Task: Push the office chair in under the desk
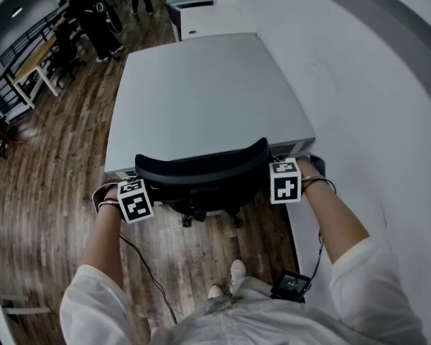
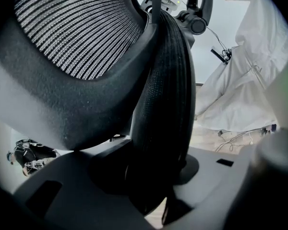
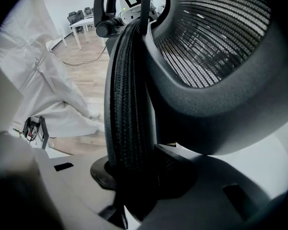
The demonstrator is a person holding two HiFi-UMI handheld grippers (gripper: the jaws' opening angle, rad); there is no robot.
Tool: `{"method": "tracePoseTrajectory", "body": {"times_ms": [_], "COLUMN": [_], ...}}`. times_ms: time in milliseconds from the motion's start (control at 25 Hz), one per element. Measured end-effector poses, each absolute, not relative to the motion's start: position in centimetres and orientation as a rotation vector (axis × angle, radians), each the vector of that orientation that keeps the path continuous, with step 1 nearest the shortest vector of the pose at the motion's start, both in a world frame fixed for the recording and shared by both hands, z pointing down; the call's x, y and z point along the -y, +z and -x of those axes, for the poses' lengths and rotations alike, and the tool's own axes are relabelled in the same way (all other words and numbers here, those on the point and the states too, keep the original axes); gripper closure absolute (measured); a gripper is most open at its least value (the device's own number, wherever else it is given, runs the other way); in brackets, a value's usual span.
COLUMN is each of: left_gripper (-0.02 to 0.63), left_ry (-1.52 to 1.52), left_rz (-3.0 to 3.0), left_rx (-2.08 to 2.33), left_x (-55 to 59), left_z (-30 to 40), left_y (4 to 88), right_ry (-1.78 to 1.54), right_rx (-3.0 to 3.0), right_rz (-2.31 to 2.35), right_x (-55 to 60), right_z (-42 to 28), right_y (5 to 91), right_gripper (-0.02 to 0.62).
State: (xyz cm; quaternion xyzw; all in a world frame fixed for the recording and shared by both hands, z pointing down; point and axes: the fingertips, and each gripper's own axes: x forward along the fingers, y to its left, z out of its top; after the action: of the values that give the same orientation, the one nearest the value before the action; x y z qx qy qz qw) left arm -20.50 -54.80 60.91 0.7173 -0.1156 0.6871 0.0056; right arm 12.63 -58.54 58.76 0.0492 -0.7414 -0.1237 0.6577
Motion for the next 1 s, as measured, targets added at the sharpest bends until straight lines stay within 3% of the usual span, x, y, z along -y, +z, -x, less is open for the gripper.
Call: {"method": "tracePoseTrajectory", "body": {"times_ms": [1000], "left_gripper": [0.454], "left_ry": [2.143], "left_rz": [-2.263], "left_rx": [0.404], "left_x": [56.6], "left_z": [20.7], "left_y": [61.1], "right_ry": [-0.292], "right_rx": [1.683], "right_rz": [-0.102], "right_x": [60.4], "right_z": [-12.4], "right_y": [58.9], "right_gripper": [0.451]}}
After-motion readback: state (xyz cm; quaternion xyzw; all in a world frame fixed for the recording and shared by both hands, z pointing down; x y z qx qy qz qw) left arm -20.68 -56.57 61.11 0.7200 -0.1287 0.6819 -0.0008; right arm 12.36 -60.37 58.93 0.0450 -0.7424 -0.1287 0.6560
